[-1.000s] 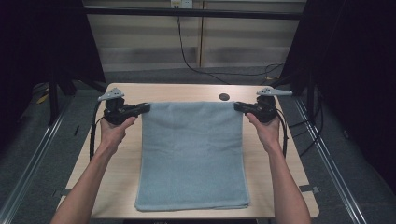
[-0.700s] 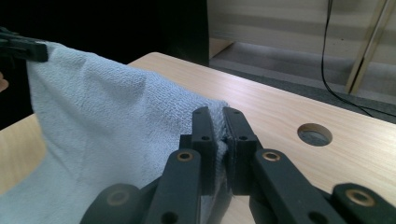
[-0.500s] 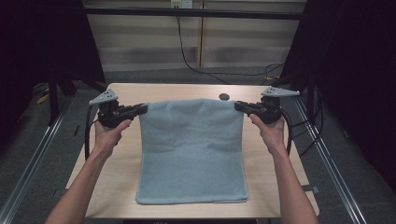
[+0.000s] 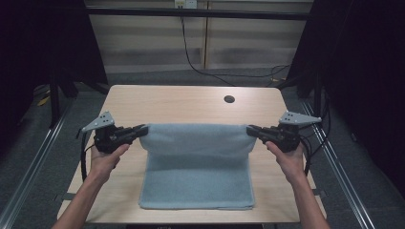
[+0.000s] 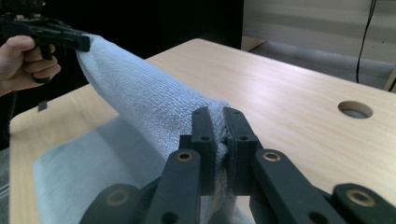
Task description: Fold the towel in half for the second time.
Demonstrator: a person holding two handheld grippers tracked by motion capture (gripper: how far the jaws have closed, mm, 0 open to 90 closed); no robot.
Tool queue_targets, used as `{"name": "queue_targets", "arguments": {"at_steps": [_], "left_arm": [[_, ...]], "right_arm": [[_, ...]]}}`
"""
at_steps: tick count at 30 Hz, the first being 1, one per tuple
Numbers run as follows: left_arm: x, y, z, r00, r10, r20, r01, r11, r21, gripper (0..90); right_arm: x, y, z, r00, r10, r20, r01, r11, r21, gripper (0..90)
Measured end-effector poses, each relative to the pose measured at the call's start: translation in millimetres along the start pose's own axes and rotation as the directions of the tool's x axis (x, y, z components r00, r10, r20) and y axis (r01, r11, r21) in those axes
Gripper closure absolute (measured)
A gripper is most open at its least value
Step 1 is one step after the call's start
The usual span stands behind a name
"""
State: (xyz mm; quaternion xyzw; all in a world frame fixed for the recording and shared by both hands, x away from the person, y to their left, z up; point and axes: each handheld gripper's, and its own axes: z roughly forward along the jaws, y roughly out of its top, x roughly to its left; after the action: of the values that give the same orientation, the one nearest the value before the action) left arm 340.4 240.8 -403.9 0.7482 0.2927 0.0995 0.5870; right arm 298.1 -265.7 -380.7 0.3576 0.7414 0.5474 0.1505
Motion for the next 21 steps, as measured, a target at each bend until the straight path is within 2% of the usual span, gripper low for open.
{"name": "queue_targets", "arguments": {"at_steps": [7,11,12,17,19,21], "left_arm": [[-17.6,-18.9,-13.1,0.9996,-0.006,0.027,0.005,0.9999,0.015,82.6],[-27.2,-29.3,-21.6,0.9994,-0.002,0.036,0.001,0.9995,0.033,82.4],[-28.8,-33.3,-22.7,0.9987,-0.011,0.049,0.009,0.9993,0.037,82.3],[-36.6,-59.5,-25.0,0.9978,-0.021,0.063,0.015,0.9946,0.103,81.9],[-38.5,-67.9,-25.2,0.9977,-0.030,0.061,0.023,0.9920,0.124,81.7],[-41.1,-73.8,-25.7,0.9977,-0.024,0.064,0.014,0.9878,0.155,81.5]], "right_arm": [[23.2,-18.9,-10.0,0.9998,-0.015,-0.011,0.015,0.999,0.039,84.3],[36.0,-33.2,-14.3,0.9999,-0.013,-0.010,0.014,0.996,0.083,84.2],[38.7,-37.4,-15.6,0.9998,-0.014,-0.012,0.015,0.996,0.093,84.0],[48.8,-62.5,-19.7,1.0000,-0.005,0.004,0.004,0.994,0.108,83.8],[51.9,-75.6,-17.5,1.0000,0.005,0.004,-0.005,0.990,0.138,83.7],[54.2,-85.6,-15.9,0.9998,0.018,-0.001,-0.018,0.988,0.157,83.3]]}}
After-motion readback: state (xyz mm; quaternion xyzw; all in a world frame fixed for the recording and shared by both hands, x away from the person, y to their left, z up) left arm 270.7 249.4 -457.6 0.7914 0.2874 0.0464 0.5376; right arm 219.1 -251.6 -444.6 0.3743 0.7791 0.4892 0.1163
